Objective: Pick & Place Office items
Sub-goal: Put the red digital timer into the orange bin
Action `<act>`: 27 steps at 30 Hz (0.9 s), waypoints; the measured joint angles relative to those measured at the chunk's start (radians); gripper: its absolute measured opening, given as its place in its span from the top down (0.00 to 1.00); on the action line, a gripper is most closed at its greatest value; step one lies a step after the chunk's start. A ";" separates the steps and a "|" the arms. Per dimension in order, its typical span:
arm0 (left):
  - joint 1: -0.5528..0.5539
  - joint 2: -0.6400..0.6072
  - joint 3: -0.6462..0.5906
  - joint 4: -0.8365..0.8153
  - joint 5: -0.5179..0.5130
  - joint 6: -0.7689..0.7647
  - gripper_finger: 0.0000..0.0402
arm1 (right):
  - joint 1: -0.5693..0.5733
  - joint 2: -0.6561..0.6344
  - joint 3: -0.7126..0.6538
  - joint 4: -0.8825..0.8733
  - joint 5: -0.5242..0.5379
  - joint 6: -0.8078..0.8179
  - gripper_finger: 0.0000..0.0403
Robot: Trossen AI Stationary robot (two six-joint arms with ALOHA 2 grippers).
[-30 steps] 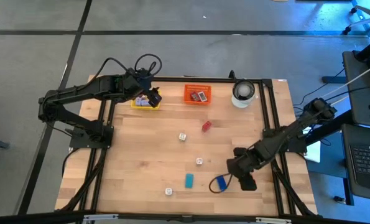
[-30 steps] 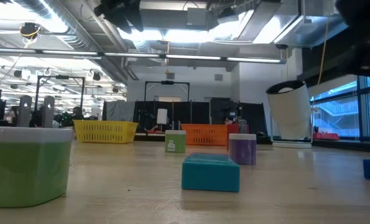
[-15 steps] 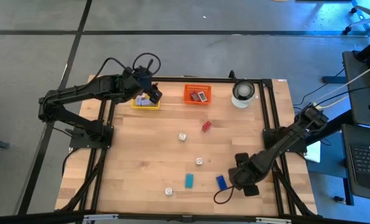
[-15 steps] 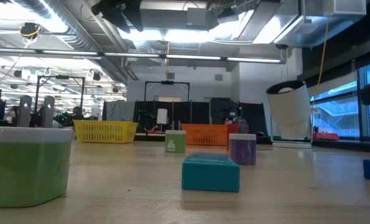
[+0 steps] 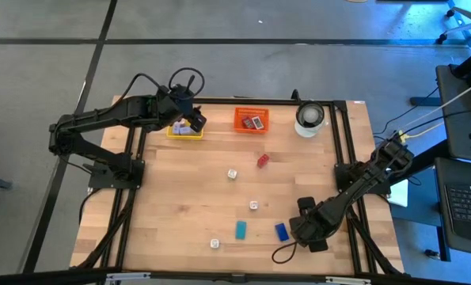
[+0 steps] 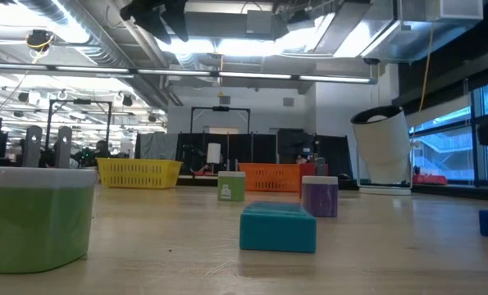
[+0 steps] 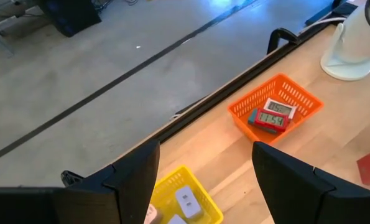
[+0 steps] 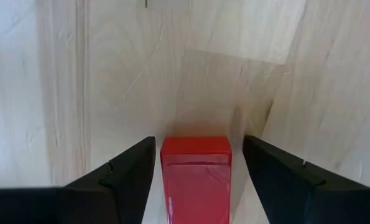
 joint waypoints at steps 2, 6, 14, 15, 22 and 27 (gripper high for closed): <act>0.000 0.000 0.000 -0.001 0.007 0.011 0.37 | 0.002 0.000 0.000 -0.005 -0.007 0.001 0.38; 0.000 0.000 0.000 -0.001 0.022 0.025 0.37 | 0.003 0.001 0.000 -0.007 -0.019 0.057 0.38; 0.000 0.000 0.000 -0.001 0.035 0.034 0.37 | 0.004 0.002 0.000 -0.013 -0.040 0.129 0.38; 0.000 0.000 0.000 -0.001 0.036 0.035 0.37 | 0.004 0.002 0.000 -0.016 -0.043 0.129 0.38; 0.000 0.000 0.000 -0.001 0.038 0.035 0.37 | 0.035 0.003 -0.001 -0.027 0.003 0.066 0.39; 0.000 0.000 0.000 -0.001 0.038 0.035 0.37 | 0.060 0.004 -0.002 -0.030 0.039 0.047 0.44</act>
